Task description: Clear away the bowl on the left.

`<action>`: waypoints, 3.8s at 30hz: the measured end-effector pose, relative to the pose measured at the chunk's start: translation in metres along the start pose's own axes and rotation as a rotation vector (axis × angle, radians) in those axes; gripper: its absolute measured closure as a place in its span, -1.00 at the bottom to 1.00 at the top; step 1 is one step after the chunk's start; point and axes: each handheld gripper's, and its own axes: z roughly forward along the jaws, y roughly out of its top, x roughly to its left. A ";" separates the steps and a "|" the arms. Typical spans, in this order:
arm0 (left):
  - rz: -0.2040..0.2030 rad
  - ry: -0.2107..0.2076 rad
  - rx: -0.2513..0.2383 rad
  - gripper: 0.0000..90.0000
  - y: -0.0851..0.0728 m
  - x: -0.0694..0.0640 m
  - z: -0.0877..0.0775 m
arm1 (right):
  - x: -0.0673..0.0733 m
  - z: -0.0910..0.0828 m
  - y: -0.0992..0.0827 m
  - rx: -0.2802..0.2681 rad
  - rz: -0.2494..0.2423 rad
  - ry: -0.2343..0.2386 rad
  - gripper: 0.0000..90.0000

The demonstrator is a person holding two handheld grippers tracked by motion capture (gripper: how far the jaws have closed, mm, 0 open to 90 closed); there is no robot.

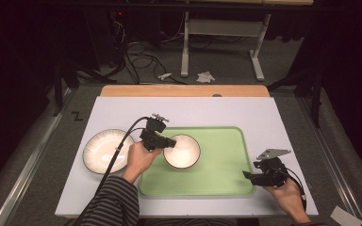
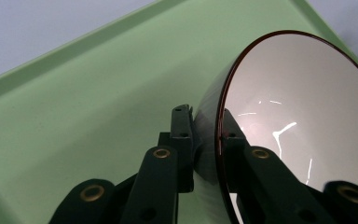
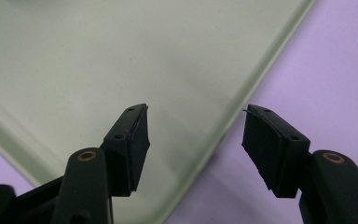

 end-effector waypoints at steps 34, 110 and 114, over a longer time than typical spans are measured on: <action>0.021 -0.015 0.073 0.79 -0.010 -0.011 0.050 | 0.000 -0.016 -0.025 0.016 0.079 -0.046 -0.07; 0.046 -0.028 -0.088 -0.05 -0.005 0.001 0.000 | -0.009 -0.005 -0.005 -0.013 0.010 -0.007 -0.07; 0.054 -0.019 -0.085 -0.06 -0.006 0.001 -0.001 | -0.008 -0.003 -0.003 -0.005 -0.006 0.008 -0.08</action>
